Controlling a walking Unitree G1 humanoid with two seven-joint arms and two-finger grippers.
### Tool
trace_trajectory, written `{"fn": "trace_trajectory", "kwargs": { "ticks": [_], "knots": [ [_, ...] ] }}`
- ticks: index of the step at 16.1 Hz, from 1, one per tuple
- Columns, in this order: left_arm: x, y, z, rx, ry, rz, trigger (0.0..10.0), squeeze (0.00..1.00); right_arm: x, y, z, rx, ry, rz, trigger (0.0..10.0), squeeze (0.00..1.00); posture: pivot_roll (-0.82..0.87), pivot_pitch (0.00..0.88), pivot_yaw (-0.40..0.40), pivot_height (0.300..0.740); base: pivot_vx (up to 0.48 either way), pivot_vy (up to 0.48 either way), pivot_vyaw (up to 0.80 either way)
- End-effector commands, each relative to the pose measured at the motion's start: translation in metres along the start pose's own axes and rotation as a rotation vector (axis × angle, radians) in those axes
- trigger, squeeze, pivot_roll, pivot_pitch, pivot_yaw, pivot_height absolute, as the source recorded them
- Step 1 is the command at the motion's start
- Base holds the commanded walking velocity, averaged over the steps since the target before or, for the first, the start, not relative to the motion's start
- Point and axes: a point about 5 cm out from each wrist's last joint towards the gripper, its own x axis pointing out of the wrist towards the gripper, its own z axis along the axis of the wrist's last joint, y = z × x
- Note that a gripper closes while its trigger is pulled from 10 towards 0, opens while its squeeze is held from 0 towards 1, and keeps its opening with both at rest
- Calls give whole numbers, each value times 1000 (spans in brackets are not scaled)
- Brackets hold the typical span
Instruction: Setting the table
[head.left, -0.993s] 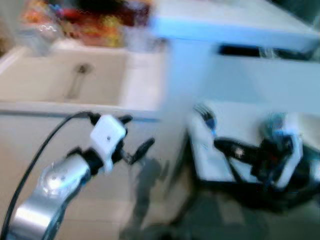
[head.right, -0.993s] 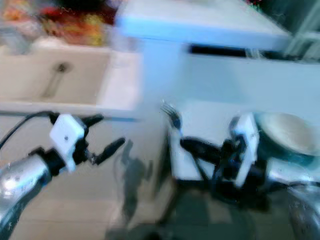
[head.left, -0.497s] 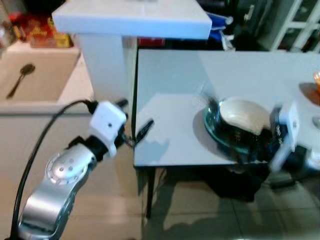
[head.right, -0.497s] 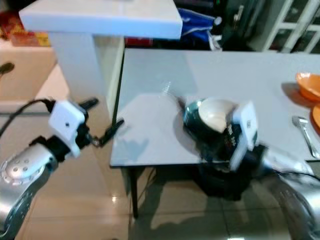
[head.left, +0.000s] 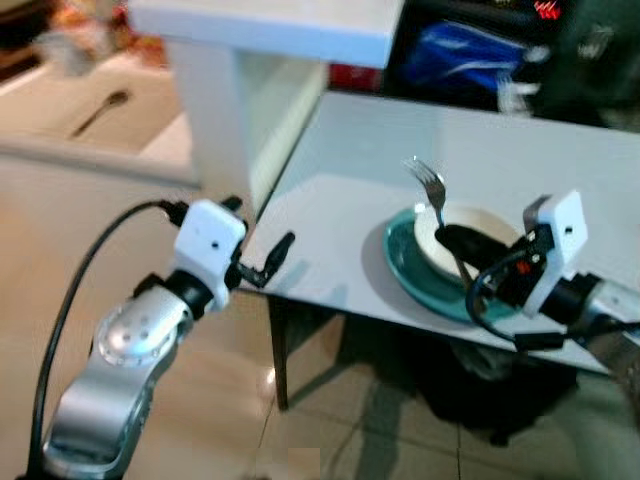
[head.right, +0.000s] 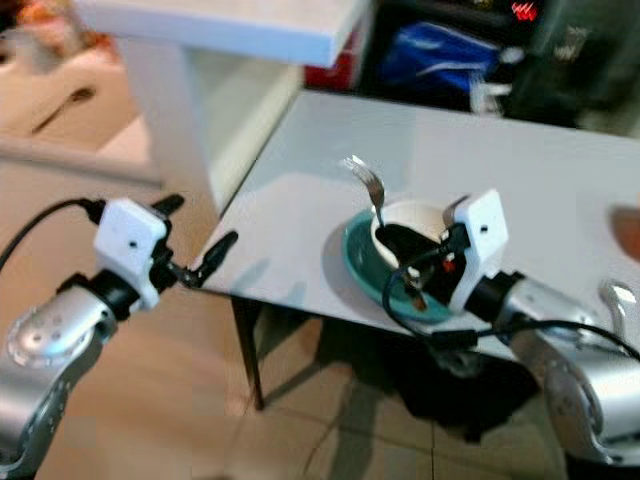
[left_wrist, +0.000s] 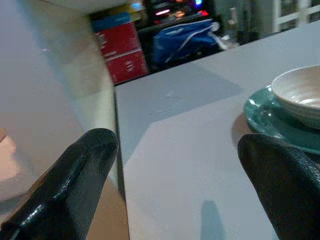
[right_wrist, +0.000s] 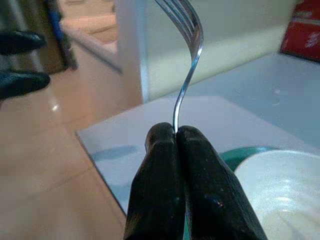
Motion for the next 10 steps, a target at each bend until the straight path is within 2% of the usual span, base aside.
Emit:
{"fn": "trace_trajectory", "kwargs": {
  "ticks": [1,4,6,7,10],
  "knots": [
    [-1,0,-4,-15,27,-9,10000,0,-2,-2,3,10,-1,-7,10000,0,44,32,-14,740,0,0,0],
    [3,0,-2,-7,21,-19,10000,0,8,-6,4,93,15,-46,10000,0,37,42,-8,740,0,0,0],
    [4,-7,-1,-12,12,-63,10000,0,16,-18,1,127,46,-128,10000,0,38,49,-7,740,0,0,0],
    [4,-15,2,-13,3,-123,10000,0,23,-34,-1,172,94,-195,10000,0,45,53,-16,740,0,0,0],
    [4,-18,5,-20,-10,-148,10000,0,27,-47,1,154,135,-203,10000,0,46,56,-24,740,0,0,0]
  ]
}}
